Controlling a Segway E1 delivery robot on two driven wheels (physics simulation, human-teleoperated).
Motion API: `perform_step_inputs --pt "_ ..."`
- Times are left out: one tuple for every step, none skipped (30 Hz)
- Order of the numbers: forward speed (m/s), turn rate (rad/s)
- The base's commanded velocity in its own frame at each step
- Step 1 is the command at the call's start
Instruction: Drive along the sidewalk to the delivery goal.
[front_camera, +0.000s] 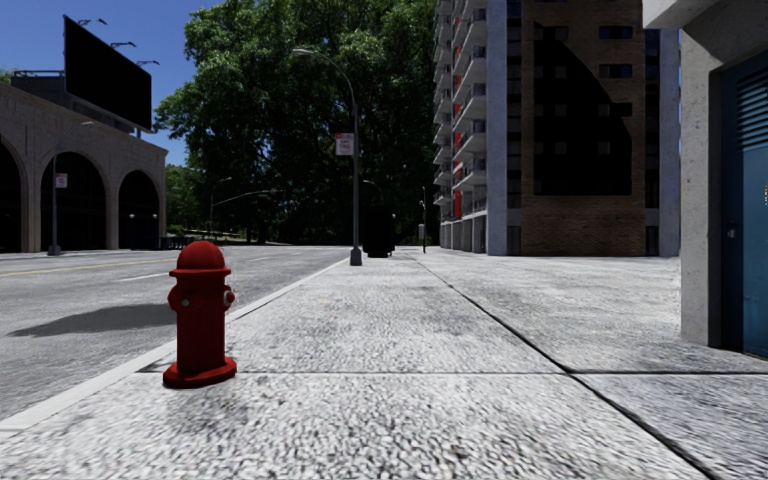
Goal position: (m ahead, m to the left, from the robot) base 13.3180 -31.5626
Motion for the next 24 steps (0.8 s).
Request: perform_step_inputs --pt "2.00 -0.10" --pt "2.00 -0.15" --pt "2.00 -0.18" --pt "2.00 -0.20" --pt "2.00 -0.20" --pt "2.00 -0.21" --pt "2.00 -0.21" --pt "2.00 -0.21" --pt "2.00 -0.21" --pt "2.00 -0.21" --pt "2.00 -0.21" --pt "2.00 -0.21" --pt "2.00 -0.22" --pt "2.00 -0.22" --pt "2.00 -0.23" --pt "2.00 -0.25" --pt "2.00 -0.31" --pt "2.00 -0.38" --pt "2.00 -0.41" --pt "2.00 -0.42" --pt "2.00 -0.42" --pt "2.00 -0.42" --pt "2.00 -0.43" --pt "2.00 -0.43"
